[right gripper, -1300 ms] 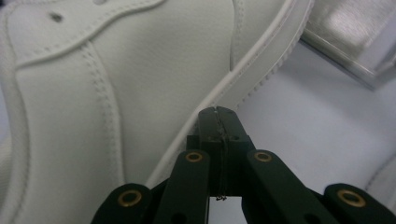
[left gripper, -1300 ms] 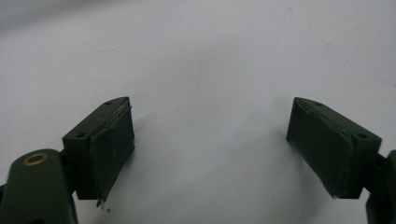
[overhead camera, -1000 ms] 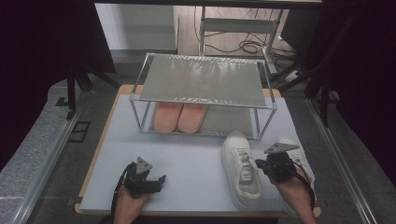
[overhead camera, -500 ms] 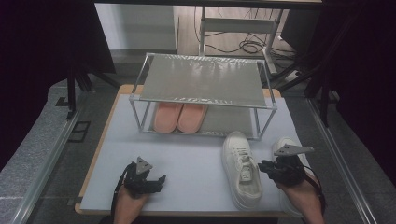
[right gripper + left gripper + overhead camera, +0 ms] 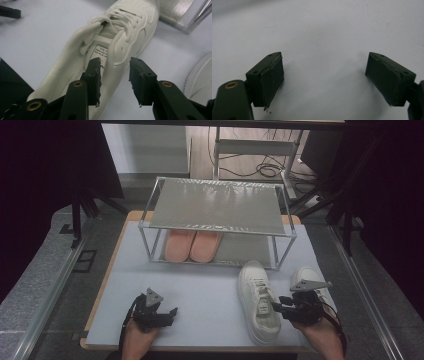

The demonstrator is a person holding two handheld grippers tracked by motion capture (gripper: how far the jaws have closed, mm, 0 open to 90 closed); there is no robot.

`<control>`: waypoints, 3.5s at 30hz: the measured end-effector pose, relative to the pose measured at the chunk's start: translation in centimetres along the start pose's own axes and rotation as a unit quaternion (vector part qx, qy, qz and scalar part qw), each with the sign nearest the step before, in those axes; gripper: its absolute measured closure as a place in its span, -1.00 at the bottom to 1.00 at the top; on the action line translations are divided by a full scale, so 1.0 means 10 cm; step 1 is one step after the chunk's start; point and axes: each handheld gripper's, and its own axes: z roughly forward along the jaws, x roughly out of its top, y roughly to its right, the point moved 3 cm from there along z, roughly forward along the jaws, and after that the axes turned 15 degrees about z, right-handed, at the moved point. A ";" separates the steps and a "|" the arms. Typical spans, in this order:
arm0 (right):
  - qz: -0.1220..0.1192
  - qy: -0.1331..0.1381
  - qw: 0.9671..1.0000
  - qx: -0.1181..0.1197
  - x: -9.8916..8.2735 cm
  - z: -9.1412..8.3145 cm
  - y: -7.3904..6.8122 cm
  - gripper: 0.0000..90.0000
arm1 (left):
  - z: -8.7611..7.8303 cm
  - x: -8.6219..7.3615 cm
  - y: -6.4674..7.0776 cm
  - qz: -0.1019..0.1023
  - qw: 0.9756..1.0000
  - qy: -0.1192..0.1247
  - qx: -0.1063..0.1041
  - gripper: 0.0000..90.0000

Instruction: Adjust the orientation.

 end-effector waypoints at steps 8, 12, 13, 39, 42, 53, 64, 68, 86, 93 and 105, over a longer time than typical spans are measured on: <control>0.005 -0.015 1.000 -0.002 0.00 0.11 0.01 0.30 | 0.00 0.00 0.00 0.000 1.000 0.000 0.000 -0.66; 0.004 -0.018 1.000 -0.001 -0.01 0.12 -0.01 0.29 | 0.00 0.00 0.00 0.000 1.000 0.000 0.000 -0.66; 0.004 -0.017 1.000 0.000 -0.01 0.10 -0.01 0.30 | 0.00 0.00 0.00 0.000 1.000 0.000 0.000 -0.66; 0.041 -0.071 0.995 -0.064 0.22 0.53 0.20 1.00 | 0.00 0.00 0.00 0.001 1.000 0.000 0.000 -0.65; 0.050 -0.072 0.995 -0.050 0.22 0.55 0.23 1.00 | 0.00 0.00 0.00 0.001 1.000 0.000 0.000 -0.66; 0.036 -0.070 0.997 -0.016 0.28 0.68 0.11 1.00 | 0.00 0.00 0.00 0.000 1.000 0.000 0.000 -0.66; 0.001 -0.077 0.997 0.020 0.42 0.91 -0.18 1.00 | 0.00 0.00 0.00 0.000 1.000 0.000 0.000 -0.66; -0.010 -0.084 0.996 0.040 0.49 1.01 -0.29 1.00 | 0.00 0.00 0.00 0.000 1.000 0.000 0.000 -0.65; -0.061 -0.104 0.988 0.093 0.75 1.45 -0.78 1.00 | 0.00 0.00 0.00 0.001 1.000 0.000 0.000 -0.65; -0.082 -0.106 0.986 0.102 0.82 1.56 -0.96 1.00 | 0.00 0.00 0.00 0.001 1.000 0.000 0.000 -0.65; -0.093 -0.086 0.988 0.089 0.80 1.04 -0.79 0.87 | 0.00 0.00 0.01 0.002 1.000 0.002 0.002 -0.64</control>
